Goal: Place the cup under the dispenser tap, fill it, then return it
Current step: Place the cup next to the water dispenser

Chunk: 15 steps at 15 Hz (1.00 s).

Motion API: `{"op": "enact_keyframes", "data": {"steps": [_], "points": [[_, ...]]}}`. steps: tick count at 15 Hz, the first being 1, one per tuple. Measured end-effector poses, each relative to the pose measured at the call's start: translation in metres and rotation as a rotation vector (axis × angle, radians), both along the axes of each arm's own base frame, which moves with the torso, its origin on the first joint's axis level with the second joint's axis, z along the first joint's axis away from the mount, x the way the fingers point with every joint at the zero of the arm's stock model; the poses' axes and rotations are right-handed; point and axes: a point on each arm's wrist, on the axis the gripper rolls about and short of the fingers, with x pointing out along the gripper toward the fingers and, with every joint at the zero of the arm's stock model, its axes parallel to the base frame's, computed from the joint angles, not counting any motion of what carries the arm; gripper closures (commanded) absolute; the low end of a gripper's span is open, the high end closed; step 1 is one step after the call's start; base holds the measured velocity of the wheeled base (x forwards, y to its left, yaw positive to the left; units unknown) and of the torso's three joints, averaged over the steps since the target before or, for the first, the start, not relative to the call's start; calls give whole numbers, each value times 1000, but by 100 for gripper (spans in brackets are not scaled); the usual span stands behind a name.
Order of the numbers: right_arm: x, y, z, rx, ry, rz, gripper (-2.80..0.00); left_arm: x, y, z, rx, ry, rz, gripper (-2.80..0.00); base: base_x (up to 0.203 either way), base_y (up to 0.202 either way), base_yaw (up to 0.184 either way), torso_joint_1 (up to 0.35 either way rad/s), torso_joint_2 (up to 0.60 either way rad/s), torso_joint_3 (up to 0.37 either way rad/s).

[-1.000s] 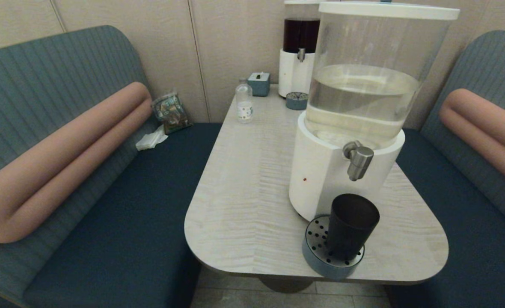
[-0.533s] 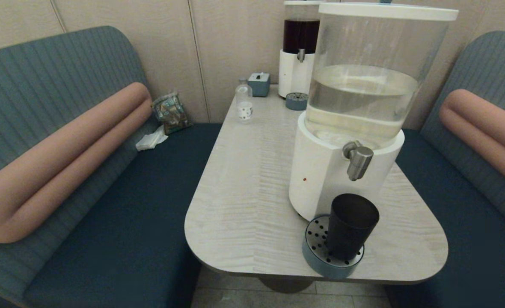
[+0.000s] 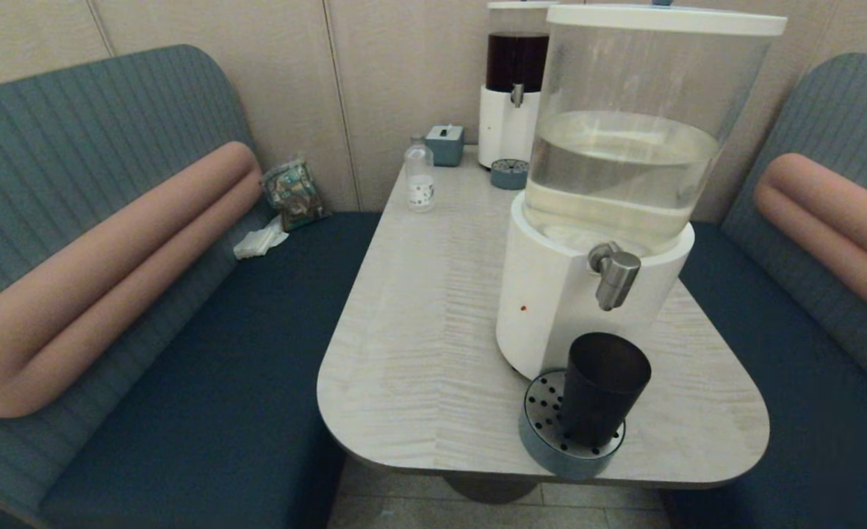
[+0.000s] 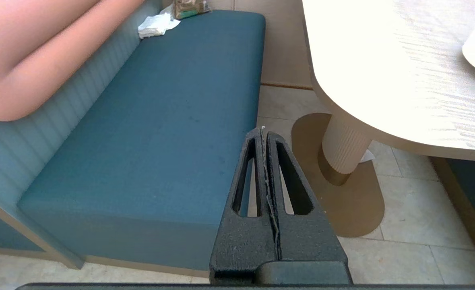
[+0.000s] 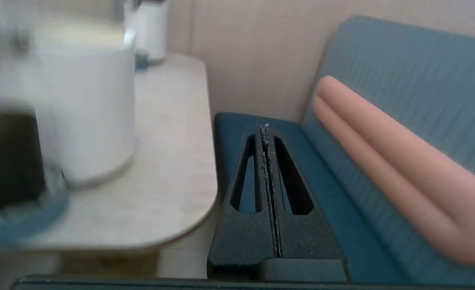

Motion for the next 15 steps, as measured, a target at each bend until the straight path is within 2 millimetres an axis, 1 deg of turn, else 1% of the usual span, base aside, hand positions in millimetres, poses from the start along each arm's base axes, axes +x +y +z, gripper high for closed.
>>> {"op": "enact_keyframes", "data": {"steps": [2, 4, 6, 7, 9, 15], "points": [[14, 1, -28, -41, 20, 41, 0, 0, 0, 0, 0, 0, 0, 0, 0, 0, 0, 0, 0, 0], [19, 2, -42, -8, 61, 91, 0, 0, 0, 0, 0, 0, 0, 0, 0, 0, 0, 0, 0, 0], [21, 3, -59, 71, 208, 171, 0, 0, 0, 0, 0, 0, 0, 0, 0, 0, 0, 0, 0, 0], [21, 4, -63, 94, 258, 193, 0, 0, 0, 0, 0, 0, 0, 0, 0, 0, 0, 0, 0, 0], [22, 5, -68, 88, 295, 220, 0, 0, 0, 0, 0, 0, 0, 0, 0, 0, 0, 0, 0, 0], [23, 5, -72, 110, 305, 227, 0, 0, 0, 0, 4, 2, 1, 0, 0, 0, 0, 0, 0, 0]]}}
